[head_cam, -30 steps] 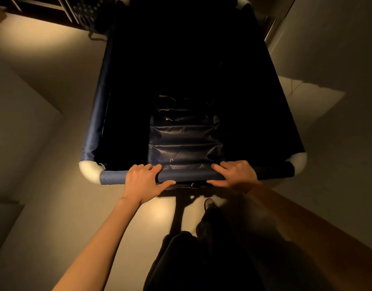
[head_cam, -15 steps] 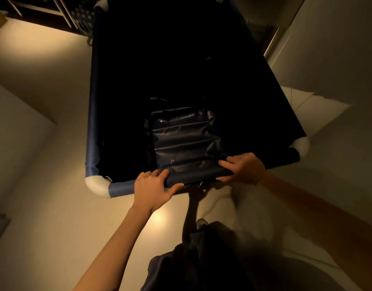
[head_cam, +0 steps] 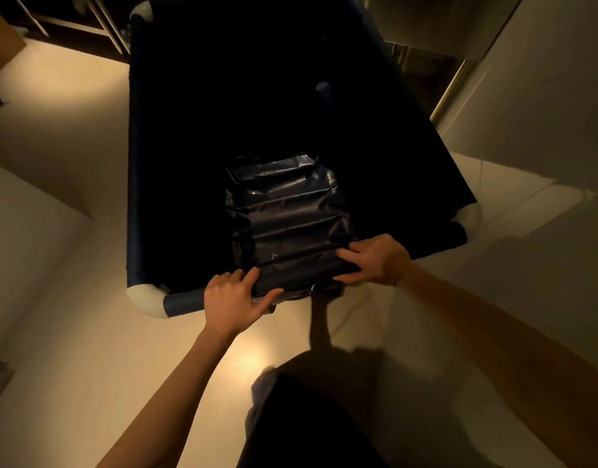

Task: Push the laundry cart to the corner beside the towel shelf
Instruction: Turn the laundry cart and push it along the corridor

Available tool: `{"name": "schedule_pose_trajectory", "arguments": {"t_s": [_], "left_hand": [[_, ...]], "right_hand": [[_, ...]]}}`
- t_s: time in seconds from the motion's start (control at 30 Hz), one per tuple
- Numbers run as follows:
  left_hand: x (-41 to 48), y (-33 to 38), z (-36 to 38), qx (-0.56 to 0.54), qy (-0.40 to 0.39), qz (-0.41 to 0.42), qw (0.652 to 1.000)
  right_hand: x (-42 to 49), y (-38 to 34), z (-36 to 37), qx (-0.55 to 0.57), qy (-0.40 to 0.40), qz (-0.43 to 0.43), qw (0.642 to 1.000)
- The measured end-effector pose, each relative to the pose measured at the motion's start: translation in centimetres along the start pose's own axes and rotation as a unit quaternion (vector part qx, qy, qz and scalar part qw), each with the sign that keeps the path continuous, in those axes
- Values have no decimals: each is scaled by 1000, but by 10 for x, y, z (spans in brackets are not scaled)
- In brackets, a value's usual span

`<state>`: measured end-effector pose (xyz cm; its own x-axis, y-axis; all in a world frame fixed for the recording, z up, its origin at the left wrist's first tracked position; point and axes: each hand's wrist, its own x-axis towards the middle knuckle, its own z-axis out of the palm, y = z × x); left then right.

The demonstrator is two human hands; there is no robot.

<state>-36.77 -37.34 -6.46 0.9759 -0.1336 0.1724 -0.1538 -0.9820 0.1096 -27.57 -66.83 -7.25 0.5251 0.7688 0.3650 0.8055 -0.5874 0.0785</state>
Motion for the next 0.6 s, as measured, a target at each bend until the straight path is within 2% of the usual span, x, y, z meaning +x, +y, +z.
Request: {"name": "schedule_pose_trajectory", "arguments": {"t_s": [0.33, 0.6], "left_hand": [[114, 16, 27, -2, 27, -36, 999], [206, 38, 38, -19, 13, -83, 996]], "right_hand": [[51, 127, 32, -10, -50, -31, 998], [94, 226, 50, 4, -62, -77, 995]]}}
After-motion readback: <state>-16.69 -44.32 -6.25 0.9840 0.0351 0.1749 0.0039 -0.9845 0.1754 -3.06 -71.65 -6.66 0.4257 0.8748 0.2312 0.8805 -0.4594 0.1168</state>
